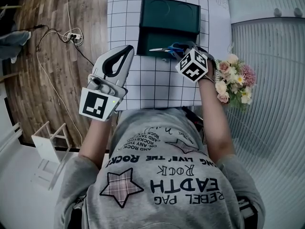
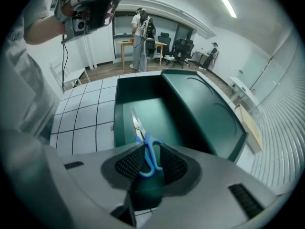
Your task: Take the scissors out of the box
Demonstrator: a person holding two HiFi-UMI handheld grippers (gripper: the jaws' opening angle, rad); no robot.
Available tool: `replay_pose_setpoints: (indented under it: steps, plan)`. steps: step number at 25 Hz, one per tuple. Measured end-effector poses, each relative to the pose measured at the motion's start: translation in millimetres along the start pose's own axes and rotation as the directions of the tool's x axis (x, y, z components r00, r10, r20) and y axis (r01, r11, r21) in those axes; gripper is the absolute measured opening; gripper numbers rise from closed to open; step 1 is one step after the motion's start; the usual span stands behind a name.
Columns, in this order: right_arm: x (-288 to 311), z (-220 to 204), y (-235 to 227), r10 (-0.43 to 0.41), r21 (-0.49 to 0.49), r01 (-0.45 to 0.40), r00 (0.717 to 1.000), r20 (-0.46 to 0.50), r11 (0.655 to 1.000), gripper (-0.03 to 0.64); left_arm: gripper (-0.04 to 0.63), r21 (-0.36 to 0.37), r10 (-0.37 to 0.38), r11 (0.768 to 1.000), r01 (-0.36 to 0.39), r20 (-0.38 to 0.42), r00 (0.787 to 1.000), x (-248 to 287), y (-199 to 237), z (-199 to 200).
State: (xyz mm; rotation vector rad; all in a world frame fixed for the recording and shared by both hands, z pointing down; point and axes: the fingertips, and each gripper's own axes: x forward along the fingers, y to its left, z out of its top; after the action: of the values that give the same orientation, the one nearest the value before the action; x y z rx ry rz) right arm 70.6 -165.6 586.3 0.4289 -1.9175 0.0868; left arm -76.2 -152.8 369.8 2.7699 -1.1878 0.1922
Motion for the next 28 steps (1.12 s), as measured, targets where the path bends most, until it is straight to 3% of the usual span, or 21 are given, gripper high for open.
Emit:
replay_pose_setpoints:
  steps: [7, 12, 28]
  plan:
    - [5, -5, 5, 0.107, -0.110, -0.115, 0.991, -0.075, 0.987, 0.107, 0.009, 0.005, -0.005, 1.000, 0.005, 0.002, 1.000, 2, -3, 2]
    - [11, -13, 8, 0.137, -0.204, -0.165, 0.980, -0.143, 0.965, 0.122, 0.009, 0.001, 0.008, 1.000, -0.008, -0.002, 1.000, 0, -5, -1]
    - [22, -11, 15, 0.199, -0.313, -0.271, 0.949, -0.243, 0.910, 0.138, 0.009, -0.003, 0.063, 0.998, -0.063, 0.016, 0.998, -10, 4, 3]
